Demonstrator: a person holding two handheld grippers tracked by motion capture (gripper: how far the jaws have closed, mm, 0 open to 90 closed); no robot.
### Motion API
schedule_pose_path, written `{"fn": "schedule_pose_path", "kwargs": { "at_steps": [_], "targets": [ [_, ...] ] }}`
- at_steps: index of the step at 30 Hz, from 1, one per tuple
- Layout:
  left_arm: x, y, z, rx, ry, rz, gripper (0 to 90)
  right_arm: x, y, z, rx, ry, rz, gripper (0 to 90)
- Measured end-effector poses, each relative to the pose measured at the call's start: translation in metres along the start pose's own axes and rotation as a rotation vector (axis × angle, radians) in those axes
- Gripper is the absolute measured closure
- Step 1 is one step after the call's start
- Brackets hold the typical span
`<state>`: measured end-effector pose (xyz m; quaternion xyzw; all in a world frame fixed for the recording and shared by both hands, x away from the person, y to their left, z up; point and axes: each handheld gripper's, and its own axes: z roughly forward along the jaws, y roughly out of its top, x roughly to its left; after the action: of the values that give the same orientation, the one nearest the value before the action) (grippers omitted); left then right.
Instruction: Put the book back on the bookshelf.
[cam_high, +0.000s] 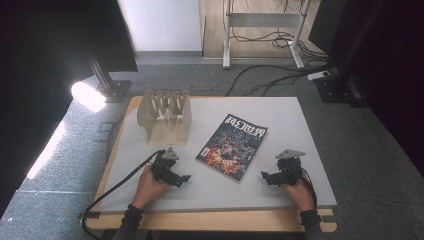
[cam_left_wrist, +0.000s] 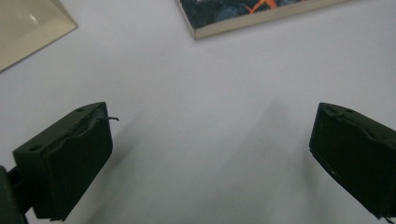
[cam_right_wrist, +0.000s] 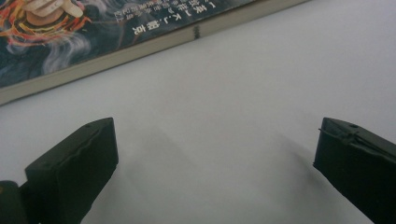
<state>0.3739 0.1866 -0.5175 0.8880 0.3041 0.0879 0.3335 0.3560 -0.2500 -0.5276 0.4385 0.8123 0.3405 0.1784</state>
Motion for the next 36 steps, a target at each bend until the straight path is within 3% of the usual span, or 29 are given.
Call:
{"fn": "schedule_pose_path", "kwargs": {
  "at_steps": [6,19,22,27,36],
  "targets": [
    [-0.002,0.014,0.002,-0.033,-0.031,0.005,0.0,0.001,0.008,0.003,-0.007,0.009,-0.013,0.0],
    [-0.001,0.046,0.02,-0.022,-0.05,0.036,0.0,-0.006,0.027,0.015,-0.026,0.016,-0.024,0.0],
    [-0.004,0.053,0.025,0.004,-0.03,0.071,0.0,-0.008,0.03,0.017,-0.035,0.02,-0.021,0.0],
    [-0.003,0.063,0.03,-0.015,-0.05,0.063,0.0,-0.012,0.038,0.021,-0.048,0.021,-0.028,0.0],
    [-0.007,0.083,0.043,-0.005,-0.048,0.089,0.0,-0.017,0.055,0.035,-0.047,0.024,-0.041,0.0]
  ]
}}
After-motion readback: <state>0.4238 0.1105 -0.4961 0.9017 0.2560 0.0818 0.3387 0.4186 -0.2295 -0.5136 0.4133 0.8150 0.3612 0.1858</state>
